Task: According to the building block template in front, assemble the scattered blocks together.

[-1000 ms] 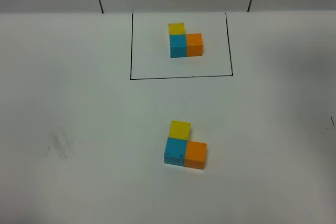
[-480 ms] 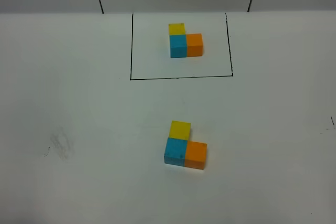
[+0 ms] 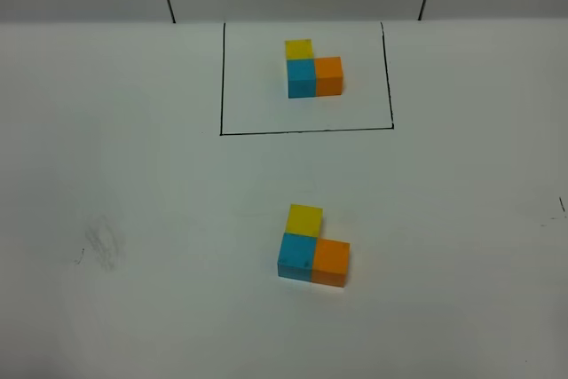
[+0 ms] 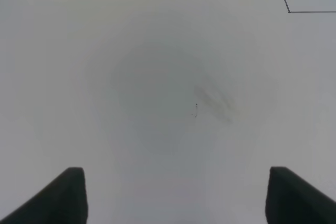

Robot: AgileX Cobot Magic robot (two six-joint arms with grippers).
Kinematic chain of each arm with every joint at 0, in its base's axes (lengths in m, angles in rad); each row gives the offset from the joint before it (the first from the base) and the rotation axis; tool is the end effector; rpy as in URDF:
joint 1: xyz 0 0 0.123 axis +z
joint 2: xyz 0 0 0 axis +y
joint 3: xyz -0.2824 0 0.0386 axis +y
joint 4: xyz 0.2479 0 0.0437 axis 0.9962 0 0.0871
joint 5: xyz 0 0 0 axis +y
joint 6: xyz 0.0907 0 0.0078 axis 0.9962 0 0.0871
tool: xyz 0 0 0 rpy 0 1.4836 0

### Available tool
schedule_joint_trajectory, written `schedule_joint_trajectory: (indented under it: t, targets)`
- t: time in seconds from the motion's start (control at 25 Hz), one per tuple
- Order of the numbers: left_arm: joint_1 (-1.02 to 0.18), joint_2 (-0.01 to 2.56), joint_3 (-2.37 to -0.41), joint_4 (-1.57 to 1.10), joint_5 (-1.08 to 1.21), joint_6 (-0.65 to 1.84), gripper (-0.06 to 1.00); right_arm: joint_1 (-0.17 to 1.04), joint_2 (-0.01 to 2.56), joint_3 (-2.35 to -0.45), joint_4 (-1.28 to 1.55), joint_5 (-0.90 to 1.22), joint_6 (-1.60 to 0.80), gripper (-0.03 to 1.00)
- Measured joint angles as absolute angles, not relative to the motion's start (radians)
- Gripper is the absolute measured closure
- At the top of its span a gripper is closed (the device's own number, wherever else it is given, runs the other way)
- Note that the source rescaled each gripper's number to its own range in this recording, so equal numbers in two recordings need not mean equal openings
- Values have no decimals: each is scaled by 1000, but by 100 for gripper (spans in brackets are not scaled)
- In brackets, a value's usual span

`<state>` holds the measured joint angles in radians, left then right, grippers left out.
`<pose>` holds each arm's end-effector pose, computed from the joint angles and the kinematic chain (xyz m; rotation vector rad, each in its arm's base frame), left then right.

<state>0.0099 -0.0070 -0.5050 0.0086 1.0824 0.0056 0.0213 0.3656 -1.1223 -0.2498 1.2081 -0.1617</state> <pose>-0.0074 0.0006 0.2768 -0.0050 2.0540 0.0199 -0.0162 -0.0214 0.4312 -0.1066 1.9298 -0.3787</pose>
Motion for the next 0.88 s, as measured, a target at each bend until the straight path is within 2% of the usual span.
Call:
schedule_joint_trajectory:
  t: [0.32,0.72,0.88]
  targets:
    - [10,-7,-505,9,1082,0,37,21,8,-734,-147,1099,-117,8]
    - [10,-7,-505,9,1082,0,37,21,-5,-528,-133,1105,10,9]
    - [10,-7,-505,9,1082,0,37,21,-7,-503,-127,1080,23,10]
